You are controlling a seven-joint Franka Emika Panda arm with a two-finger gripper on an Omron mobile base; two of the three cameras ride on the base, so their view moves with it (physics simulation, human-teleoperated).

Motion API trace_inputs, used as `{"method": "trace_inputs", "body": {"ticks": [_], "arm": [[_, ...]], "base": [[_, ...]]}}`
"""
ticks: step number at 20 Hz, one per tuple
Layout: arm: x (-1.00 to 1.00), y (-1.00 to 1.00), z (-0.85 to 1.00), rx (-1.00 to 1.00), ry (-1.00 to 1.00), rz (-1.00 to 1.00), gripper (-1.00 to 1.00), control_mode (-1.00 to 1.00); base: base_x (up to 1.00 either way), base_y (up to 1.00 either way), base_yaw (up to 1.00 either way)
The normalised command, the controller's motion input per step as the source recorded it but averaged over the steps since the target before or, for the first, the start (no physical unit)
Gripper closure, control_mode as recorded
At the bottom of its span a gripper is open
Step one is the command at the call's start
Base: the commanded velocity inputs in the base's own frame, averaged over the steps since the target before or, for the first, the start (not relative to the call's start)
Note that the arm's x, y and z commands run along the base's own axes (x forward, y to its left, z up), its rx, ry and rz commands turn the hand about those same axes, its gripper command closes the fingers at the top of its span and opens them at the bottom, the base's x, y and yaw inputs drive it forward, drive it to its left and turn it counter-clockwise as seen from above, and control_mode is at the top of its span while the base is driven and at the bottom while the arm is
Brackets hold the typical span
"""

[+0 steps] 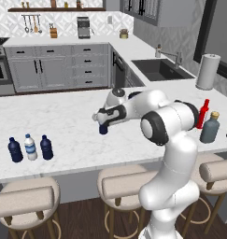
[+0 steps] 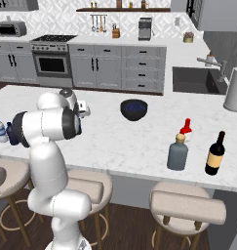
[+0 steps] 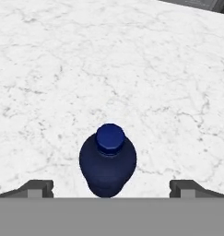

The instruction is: Move the plastic bottles in the middle to the plastics group, and the glass bottles in the middle to the glass group.

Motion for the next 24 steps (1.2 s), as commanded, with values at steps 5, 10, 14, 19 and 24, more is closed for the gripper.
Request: {"method": "trace_inputs", "body": {"ticks": [5,10,14,19,24], "arm": [[0.35,0.17,-0.27,0.00,0.05,0.00,-1.00,-1.00],[0.34,0.00,-0.21,0.00,0.01,0.00,-1.00,-1.00],[0.13,0.00,-0.16,0.00,0.00,0.00,-1.00,-1.00],[0.00,0.00,-0.15,0.00,0.00,0.00,1.00,-1.00],[-0.01,-0.05,-0.19,0.00,0.00,0.00,1.00,-1.00]], "base": [[0.00,0.00,0.00],[0.00,0.00,0.00],[0.00,0.00,0.00],[0.00,0.00,0.00],[0.00,0.00,0.00]]}}
